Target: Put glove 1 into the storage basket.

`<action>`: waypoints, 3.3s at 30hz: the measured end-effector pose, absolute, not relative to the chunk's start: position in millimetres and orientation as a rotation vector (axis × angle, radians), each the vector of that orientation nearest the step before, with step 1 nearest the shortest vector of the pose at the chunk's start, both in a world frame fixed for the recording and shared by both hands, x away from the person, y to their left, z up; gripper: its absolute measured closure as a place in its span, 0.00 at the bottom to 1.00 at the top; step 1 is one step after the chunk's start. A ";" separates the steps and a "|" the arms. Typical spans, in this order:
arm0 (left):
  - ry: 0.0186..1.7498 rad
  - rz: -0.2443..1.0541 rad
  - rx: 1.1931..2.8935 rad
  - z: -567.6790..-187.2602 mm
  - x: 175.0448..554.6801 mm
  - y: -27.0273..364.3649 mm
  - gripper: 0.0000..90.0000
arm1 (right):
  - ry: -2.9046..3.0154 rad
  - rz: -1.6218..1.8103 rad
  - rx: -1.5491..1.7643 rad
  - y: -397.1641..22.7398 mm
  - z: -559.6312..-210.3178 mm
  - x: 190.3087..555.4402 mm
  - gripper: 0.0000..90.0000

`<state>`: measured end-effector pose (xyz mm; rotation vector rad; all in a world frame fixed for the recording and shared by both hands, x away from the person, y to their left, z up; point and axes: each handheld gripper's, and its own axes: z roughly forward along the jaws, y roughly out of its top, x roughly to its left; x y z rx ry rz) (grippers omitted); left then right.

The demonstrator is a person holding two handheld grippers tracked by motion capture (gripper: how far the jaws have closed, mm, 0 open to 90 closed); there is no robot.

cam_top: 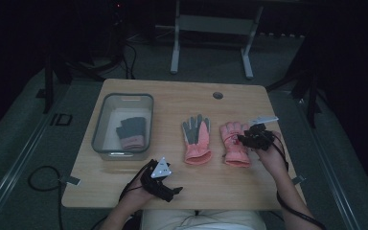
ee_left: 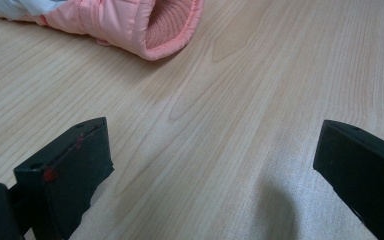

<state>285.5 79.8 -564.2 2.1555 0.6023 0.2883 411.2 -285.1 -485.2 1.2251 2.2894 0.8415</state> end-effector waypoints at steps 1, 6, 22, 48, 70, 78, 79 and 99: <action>0.603 0.286 2.154 -564.2 285.5 80.0 0.02 | 2.290 0.820 1.220 -283.4 -487.2 412.4 0.66; 0.602 0.286 2.155 -564.5 285.7 80.1 0.02 | 2.327 0.768 1.242 -278.1 -508.5 417.2 0.64; 0.603 0.285 2.158 -564.4 286.6 80.1 0.02 | 2.273 0.730 1.271 -268.5 -525.4 412.0 0.91; 0.597 0.289 2.158 -564.5 286.3 80.6 0.02 | 2.107 0.933 1.286 -220.7 -431.1 397.6 0.95; 0.593 0.284 2.160 -564.4 286.2 80.8 0.02 | 2.191 0.934 1.244 -136.2 -434.1 394.2 0.96; 0.596 0.285 2.165 -564.6 286.2 80.5 0.02 | 2.228 0.878 1.324 -132.5 -471.1 406.2 0.96; 0.596 0.285 2.164 -564.7 286.4 80.5 0.02 | 2.231 0.874 1.326 -131.4 -474.0 407.5 0.95; 0.599 0.280 2.163 -564.7 286.6 80.6 0.02 | 2.242 0.953 1.233 -126.8 -462.4 404.3 0.72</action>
